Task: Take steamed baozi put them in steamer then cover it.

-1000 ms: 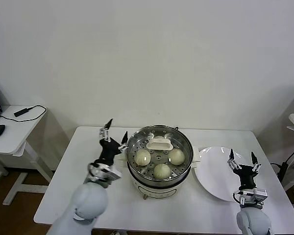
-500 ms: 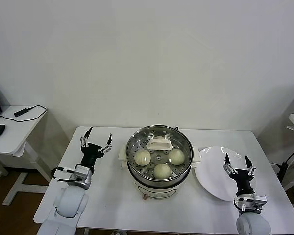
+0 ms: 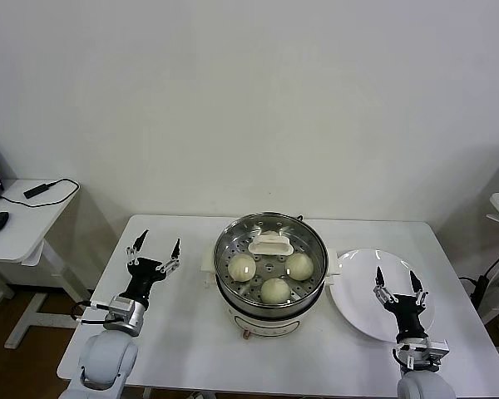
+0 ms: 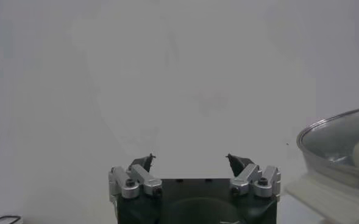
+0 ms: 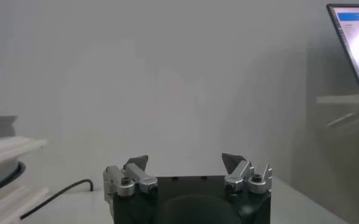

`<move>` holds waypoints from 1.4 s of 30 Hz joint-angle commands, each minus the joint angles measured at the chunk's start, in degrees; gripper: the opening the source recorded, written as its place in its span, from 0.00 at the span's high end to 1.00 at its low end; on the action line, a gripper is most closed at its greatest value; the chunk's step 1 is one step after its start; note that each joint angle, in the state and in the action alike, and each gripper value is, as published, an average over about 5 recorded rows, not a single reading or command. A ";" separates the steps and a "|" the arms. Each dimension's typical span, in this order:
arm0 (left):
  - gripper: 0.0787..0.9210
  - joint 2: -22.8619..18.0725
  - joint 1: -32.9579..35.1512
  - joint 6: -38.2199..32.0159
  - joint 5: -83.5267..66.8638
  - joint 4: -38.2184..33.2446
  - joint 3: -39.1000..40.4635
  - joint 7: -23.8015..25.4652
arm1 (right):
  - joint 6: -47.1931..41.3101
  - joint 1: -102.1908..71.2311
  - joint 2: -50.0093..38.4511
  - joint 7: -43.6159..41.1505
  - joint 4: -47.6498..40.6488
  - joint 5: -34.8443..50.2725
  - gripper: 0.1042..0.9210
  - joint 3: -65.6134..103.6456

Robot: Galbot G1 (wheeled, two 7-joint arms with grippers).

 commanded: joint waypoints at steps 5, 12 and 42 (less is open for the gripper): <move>0.12 -0.33 2.42 -2.93 -2.22 0.50 -1.09 1.34 | 0.99 -0.83 0.33 -0.98 0.19 -0.22 0.12 0.16; 0.12 -0.25 2.72 -3.10 -2.06 0.51 -0.99 1.45 | 0.84 -0.99 0.48 -0.83 0.52 -0.42 0.12 0.02; 0.12 -0.74 4.11 -3.94 -1.67 0.16 -0.33 1.53 | 1.27 -2.32 0.75 -2.12 1.44 -0.58 0.12 0.64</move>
